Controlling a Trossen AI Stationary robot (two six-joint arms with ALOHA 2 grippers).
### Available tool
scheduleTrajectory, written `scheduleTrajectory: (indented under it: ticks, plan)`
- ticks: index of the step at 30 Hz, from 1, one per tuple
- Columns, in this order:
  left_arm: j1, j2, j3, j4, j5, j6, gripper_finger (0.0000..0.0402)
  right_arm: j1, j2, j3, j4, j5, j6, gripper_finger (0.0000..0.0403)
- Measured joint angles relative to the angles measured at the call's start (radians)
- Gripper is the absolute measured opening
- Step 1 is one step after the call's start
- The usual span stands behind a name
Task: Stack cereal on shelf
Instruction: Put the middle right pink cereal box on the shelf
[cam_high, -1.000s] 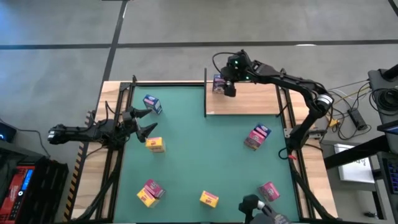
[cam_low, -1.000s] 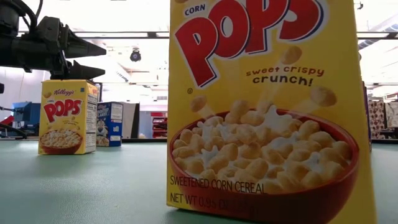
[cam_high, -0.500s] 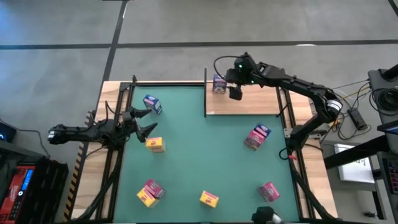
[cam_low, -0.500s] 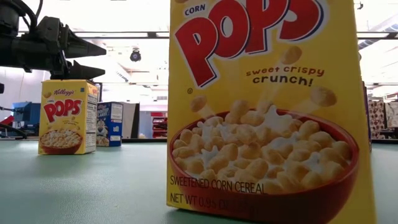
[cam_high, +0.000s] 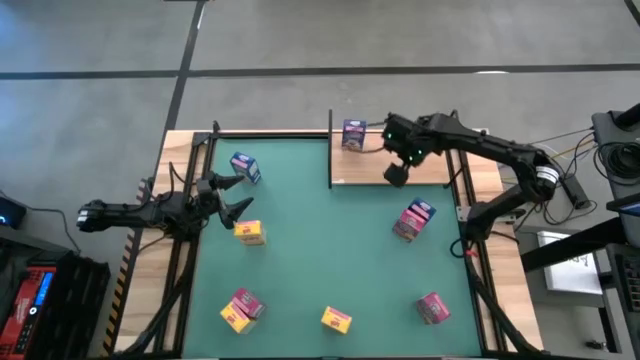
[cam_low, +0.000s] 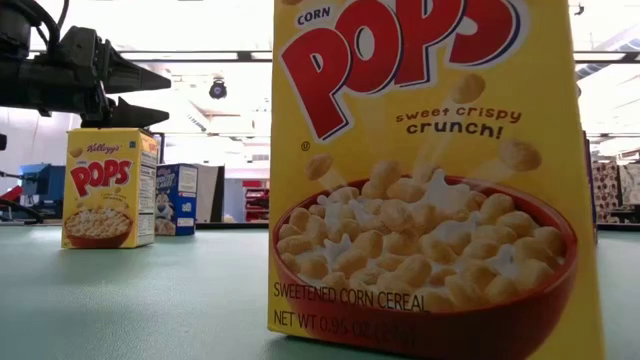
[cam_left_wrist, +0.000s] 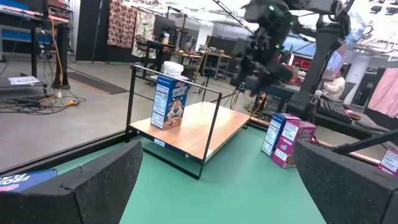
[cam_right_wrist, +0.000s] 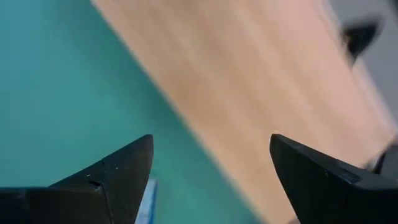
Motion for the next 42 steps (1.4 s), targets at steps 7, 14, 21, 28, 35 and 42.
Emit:
scheduleTrajectory:
  ticks: [7, 14, 21, 28, 35, 42]
  plan:
    - [0.000, 0.000, 0.000, 0.000, 0.000, 0.000, 0.0400, 0.159, -0.003, -0.013, -0.106, 0.000, 0.218, 0.0311]
    - [0.000, 0.000, 0.000, 0.000, 0.000, 0.000, 0.0400, 0.352, -0.002, -0.018, -0.138, 0.000, 0.414, 0.0311]
    - [0.000, 0.000, 0.000, 0.000, 0.000, 0.000, 0.0400, 0.507, -0.003, -0.033, -0.162, 0.001, 0.544, 0.0311]
    - [0.000, 0.000, 0.000, 0.000, 0.000, 0.000, 0.0400, 0.571, -0.003, -0.060, -0.164, 0.029, 0.582, 0.0309]
    - [0.000, 0.000, 0.000, 0.000, 0.000, 0.000, 0.0400, 0.572, -0.013, -0.140, -0.115, 0.000, 0.604, 0.0298]
    - [0.000, 0.000, 0.000, 0.000, 0.000, 0.000, 0.0400, 0.572, -0.053, -0.219, -0.024, -0.030, 0.609, 0.0297]
